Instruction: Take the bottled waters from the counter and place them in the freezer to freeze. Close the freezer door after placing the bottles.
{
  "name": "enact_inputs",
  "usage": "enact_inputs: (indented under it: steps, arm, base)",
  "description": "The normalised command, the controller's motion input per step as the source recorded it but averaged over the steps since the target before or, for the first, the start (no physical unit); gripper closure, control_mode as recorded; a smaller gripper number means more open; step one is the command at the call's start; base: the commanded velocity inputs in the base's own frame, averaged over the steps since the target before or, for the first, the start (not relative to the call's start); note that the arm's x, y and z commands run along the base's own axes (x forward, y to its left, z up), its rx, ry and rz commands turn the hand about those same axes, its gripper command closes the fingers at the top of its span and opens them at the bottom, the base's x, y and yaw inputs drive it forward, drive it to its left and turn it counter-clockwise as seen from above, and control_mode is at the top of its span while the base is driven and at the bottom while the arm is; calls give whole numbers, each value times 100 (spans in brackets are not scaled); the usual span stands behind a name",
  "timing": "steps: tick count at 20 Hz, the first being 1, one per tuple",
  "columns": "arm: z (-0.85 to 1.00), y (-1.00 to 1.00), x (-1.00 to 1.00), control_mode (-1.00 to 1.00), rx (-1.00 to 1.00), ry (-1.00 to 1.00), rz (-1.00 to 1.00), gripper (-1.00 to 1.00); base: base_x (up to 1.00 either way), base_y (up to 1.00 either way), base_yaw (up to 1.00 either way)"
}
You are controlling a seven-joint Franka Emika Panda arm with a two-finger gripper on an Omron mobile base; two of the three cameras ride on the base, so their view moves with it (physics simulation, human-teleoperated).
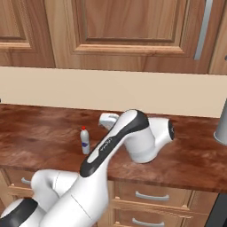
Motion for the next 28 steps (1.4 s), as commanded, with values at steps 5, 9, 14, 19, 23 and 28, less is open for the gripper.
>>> enact_inputs:
  steps: [5, 9, 14, 19, 23, 28]
  arm:
    - [-44, 0, 1, -100, -11, -43, 37, -100]
    - [-26, 0, 1, -100, -15, -45, 46, -100]
    - [-7, 0, -9, -100, -20, -53, 18, -100]
    - [-11, 1, -9, -100, -9, -54, 1, -100]
    - [-15, 4, 14, -100, 6, -27, -3, -100]
    - [-22, 1, 47, -100, 3, -2, 0, -100]
  base:
    - [0, 0, 0]
    - [0, 0, 0]
    - [0, 0, 0]
    - [0, 0, 0]
    - [0, 0, 0]
    - [0, 0, 0]
